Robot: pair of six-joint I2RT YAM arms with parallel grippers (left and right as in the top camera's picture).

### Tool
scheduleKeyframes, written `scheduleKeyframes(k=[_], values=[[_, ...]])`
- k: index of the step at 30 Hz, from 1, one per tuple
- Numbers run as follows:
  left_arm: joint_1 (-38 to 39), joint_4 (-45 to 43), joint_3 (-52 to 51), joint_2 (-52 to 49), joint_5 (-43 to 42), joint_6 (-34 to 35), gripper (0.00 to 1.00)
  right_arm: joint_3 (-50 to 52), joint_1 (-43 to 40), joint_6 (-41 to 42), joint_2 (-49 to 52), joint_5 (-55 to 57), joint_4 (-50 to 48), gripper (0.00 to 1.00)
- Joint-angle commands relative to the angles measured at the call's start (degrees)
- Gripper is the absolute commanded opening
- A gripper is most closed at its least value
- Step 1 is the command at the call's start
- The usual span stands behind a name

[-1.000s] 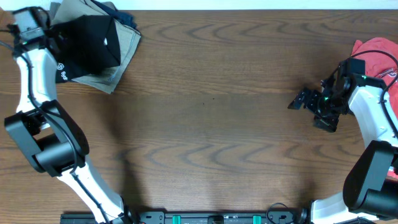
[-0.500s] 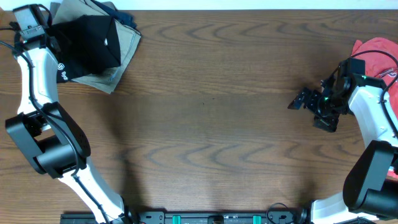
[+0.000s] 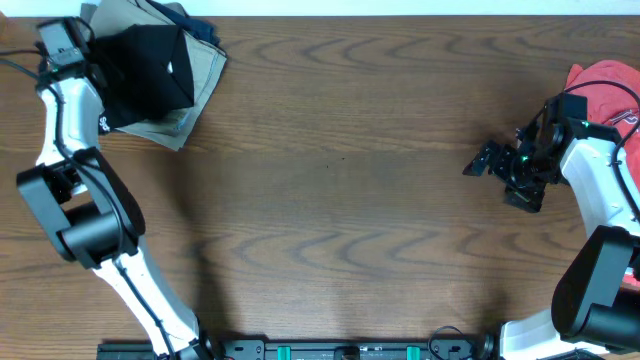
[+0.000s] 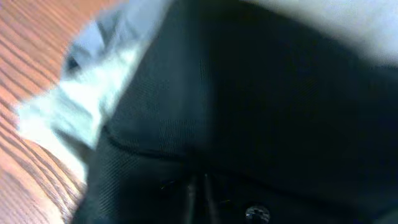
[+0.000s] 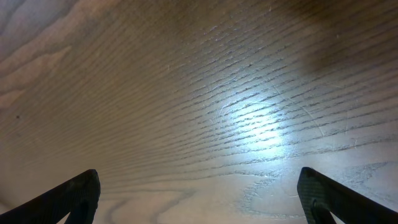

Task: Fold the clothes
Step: 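Press the black shirt down on the stack with the left gripper, then release the shirt and pull the left gripper back toward center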

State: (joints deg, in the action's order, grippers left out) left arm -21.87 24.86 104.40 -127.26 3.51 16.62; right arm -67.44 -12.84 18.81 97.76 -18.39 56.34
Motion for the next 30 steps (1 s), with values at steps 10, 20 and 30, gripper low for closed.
scheduleKeyframes(k=[10, 20, 30], values=[[-0.2, 6.1, 0.8, 8.7, -0.2, -1.2, 0.32, -0.8, -0.2, -0.7, -1.1, 0.0, 0.0, 0.99], [0.2, 16.5, 0.8, 25.0, -18.2, 3.9, 0.82, -0.8, -0.2, -0.7, -1.1, 0.0, 0.0, 0.99], [2.2, 39.7, -0.8, 31.8, -28.9, -3.4, 0.83, -0.8, -0.2, -0.6, -1.1, 0.0, 0.0, 0.99]])
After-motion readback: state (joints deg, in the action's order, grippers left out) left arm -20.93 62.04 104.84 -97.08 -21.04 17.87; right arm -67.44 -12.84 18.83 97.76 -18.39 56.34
